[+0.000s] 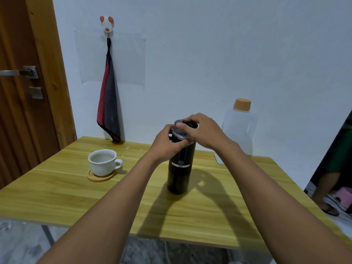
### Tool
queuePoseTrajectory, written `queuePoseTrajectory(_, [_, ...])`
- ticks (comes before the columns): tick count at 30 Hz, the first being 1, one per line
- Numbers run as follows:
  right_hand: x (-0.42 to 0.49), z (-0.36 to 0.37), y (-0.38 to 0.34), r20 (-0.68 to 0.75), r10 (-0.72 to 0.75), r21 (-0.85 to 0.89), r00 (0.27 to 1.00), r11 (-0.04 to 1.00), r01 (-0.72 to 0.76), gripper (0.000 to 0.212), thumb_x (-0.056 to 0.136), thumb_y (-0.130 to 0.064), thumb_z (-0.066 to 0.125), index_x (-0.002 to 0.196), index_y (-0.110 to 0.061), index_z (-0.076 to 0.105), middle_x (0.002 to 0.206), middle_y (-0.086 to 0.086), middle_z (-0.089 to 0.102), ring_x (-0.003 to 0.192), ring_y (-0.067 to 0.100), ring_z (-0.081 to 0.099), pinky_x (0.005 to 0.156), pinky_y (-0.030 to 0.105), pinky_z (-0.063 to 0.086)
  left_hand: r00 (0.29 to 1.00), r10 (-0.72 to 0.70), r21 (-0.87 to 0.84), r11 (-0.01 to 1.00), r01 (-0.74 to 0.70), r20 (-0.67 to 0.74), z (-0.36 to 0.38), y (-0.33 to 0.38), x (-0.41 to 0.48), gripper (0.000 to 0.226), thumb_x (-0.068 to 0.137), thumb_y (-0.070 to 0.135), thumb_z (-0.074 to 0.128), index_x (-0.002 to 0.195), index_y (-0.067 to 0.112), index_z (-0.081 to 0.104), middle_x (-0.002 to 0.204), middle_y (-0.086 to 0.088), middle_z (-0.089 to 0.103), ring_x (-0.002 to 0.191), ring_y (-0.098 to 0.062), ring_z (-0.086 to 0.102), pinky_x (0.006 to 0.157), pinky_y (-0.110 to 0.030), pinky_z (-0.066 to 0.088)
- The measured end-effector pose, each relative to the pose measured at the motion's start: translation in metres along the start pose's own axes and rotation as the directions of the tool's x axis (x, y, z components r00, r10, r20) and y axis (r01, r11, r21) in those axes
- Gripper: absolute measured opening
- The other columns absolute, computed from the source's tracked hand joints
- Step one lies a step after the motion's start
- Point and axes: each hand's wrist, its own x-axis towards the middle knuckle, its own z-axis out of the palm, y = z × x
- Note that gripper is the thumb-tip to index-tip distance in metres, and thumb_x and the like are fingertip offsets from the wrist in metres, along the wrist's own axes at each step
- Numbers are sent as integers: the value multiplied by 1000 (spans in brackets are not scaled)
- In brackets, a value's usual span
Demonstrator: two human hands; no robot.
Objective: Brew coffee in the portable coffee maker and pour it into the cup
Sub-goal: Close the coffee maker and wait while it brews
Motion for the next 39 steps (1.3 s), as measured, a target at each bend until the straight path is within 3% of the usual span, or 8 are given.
queuePoseTrajectory(5, [-3, 8, 3, -42, 0, 43, 999, 999, 2, 46, 87, -61, 61, 117, -27, 69, 110, -12, 61, 102, 6, 56, 77, 17, 38, 1000, 4, 2, 1000, -4, 2, 1, -4, 2, 56, 78, 37, 86, 122, 26, 53, 108, 22, 60, 81, 24, 57, 62, 0, 44])
queuePoseTrajectory(13, [-7, 9, 2, -6, 28, 53, 1000, 998, -28, 49, 91, -63, 55, 127, -31, 62, 125, -12, 58, 114, 7, 54, 93, 29, 43, 1000, 17, 17, 1000, -17, 6, -1, -2, 2, 57, 78, 41, 85, 121, 26, 52, 110, 20, 59, 93, 7, 59, 61, -1, 45])
queuePoseTrajectory(15, [-15, 16, 4, 11, 53, 220, 999, 974, -54, 54, 95, -62, 50, 141, -32, 52, 135, -14, 53, 120, 0, 51, 96, 21, 39, 1000, 14, 17, 1000, -14, 6, -1, 0, 2, 58, 77, 42, 86, 121, 25, 52, 110, 19, 60, 92, 7, 60, 61, -2, 45])
queuePoseTrajectory(17, [-29, 25, 10, -83, 120, 492, 989, 868, -64, 56, 100, -56, 45, 150, -34, 39, 132, -22, 53, 116, -13, 50, 98, 14, 38, 1000, 6, 33, 999, -6, 5, -1, 1, 2, 60, 76, 44, 86, 121, 26, 51, 110, 19, 59, 94, 6, 58, 62, -7, 47])
queuePoseTrajectory(20, [-51, 44, 31, -252, 325, 650, 911, 754, -90, 46, 103, -47, 41, 148, -35, 40, 141, -6, 55, 128, 6, 52, 111, 40, 42, 1000, -16, 51, 999, 15, 8, -2, 4, 1, 61, 75, 47, 86, 121, 28, 50, 110, 22, 56, 94, 6, 57, 66, -12, 43])
queuePoseTrajectory(22, [-69, 59, 44, -192, 343, 645, 919, 750, -145, 46, 102, -37, 48, 148, -31, 41, 147, 2, 51, 130, 11, 50, 112, 40, 40, 1000, -25, 43, 999, 25, 8, -2, 5, 0, 60, 75, 46, 86, 120, 27, 51, 110, 21, 57, 94, 6, 58, 67, -13, 43])
queuePoseTrajectory(26, [-87, 79, 55, 16, 219, 604, 976, 775, -184, 71, 92, -21, 70, 153, -27, 34, 154, 2, 43, 137, 16, 46, 113, 39, 40, 1000, -23, 32, 999, 23, 6, -1, 5, -1, 56, 76, 41, 87, 118, 26, 51, 108, 20, 58, 95, 5, 58, 69, -15, 45])
queuePoseTrajectory(39, [-89, 89, 49, -88, 195, 518, 977, 847, -122, 73, 87, -27, 77, 150, -24, 40, 143, -1, 55, 132, 11, 51, 113, 38, 42, 999, -31, 10, 999, 31, -8, 1, 7, -4, 59, 78, 39, 86, 123, 22, 52, 114, 11, 60, 98, 3, 59, 71, -16, 47])
